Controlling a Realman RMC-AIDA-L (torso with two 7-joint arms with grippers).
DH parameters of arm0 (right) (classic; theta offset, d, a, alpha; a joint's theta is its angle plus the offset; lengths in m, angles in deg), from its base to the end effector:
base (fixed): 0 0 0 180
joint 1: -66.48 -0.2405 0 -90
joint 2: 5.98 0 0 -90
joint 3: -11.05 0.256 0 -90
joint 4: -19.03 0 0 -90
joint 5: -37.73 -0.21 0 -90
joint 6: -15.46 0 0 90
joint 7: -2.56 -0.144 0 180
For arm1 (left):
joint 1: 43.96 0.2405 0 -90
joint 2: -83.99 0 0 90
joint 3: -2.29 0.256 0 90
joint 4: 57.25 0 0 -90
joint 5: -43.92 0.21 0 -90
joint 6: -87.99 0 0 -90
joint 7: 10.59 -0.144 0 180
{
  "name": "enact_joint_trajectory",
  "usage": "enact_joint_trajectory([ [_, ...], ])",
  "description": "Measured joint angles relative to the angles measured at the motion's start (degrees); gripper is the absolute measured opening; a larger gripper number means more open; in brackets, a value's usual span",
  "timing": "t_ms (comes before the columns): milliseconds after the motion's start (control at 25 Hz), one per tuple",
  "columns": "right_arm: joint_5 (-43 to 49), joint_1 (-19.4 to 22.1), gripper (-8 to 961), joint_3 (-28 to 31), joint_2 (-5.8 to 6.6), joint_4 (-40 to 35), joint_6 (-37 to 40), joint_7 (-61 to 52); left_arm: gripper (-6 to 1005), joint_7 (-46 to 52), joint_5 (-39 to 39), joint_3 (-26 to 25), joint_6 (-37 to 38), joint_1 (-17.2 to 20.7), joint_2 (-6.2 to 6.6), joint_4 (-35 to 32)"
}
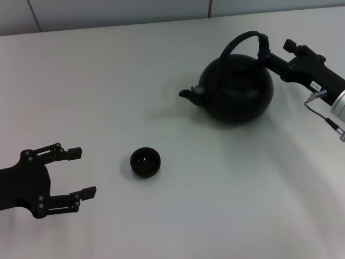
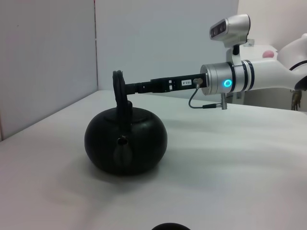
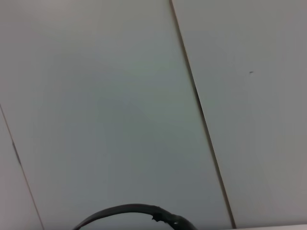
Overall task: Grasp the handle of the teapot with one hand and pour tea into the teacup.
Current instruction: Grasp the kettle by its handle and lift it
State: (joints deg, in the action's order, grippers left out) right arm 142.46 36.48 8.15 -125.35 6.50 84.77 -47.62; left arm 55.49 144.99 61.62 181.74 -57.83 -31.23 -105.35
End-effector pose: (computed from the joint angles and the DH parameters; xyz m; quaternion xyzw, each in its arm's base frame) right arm 0.3324 0.3435 0.0008 -0.7614 0.3244 0.3430 0.4444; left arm -0.2937 0.2626 0.0163 -0.9669 -0.0894 -0.2084 0.1171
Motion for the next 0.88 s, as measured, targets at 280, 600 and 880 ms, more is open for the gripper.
enact_joint_trajectory([
  [280, -0.05, -0.88, 802, -0.05, 0.11, -0.04, -1.70, 0.00, 829, -1.39, 0.00, 0.00, -0.06, 0.04, -0.47, 0.11],
  [600, -0.06, -1.26, 801, -0.12, 0.09, 0.03, -2.08, 0.00, 830, -1.44, 0.00, 0.00, -0.06, -0.03, -0.47, 0.10],
  [880, 0.92, -1.83, 800, -1.71, 0.18, 0.07, -2.56, -1.41, 830, -1.48, -0.01, 0.00, -0.06, -0.03, -0.45, -0.07],
])
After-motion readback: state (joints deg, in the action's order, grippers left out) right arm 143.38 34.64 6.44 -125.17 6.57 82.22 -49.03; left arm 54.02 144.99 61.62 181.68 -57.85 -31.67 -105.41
